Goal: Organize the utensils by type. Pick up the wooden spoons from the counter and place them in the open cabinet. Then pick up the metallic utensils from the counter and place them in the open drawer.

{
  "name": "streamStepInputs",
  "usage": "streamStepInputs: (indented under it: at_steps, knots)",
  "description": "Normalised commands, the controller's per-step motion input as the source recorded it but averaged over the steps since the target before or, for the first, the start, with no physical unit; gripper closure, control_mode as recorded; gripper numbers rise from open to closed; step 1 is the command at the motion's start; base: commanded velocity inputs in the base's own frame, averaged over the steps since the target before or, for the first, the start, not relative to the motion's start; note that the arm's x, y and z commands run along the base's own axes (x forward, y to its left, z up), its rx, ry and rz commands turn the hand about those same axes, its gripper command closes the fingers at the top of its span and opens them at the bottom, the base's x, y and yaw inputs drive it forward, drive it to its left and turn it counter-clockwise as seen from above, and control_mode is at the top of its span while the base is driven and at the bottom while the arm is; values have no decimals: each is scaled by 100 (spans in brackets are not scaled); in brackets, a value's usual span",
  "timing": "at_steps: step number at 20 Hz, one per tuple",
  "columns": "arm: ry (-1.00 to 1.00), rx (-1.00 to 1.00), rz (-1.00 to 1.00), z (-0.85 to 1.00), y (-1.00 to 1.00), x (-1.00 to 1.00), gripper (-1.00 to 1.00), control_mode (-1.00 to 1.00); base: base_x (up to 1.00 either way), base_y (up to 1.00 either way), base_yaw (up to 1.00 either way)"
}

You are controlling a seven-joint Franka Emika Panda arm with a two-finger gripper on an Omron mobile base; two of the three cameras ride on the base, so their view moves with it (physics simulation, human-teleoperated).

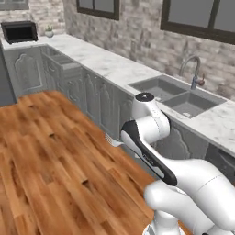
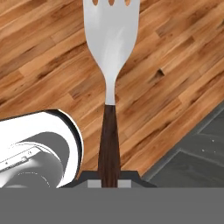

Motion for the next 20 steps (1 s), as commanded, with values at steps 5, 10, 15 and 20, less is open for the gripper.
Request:
streamStepInputs:
  at_steps: [5,10,15,20]
  knots:
    - [0,0,0,0,0,0,100,100,100,-2,15]
    - [0,0,0,0,0,0,100,100,100,-1,16]
    - [0,0,0,0,0,0,100,100,100,-3,17]
    - [0,0,0,0,0,0,100,100,100,-18,14]
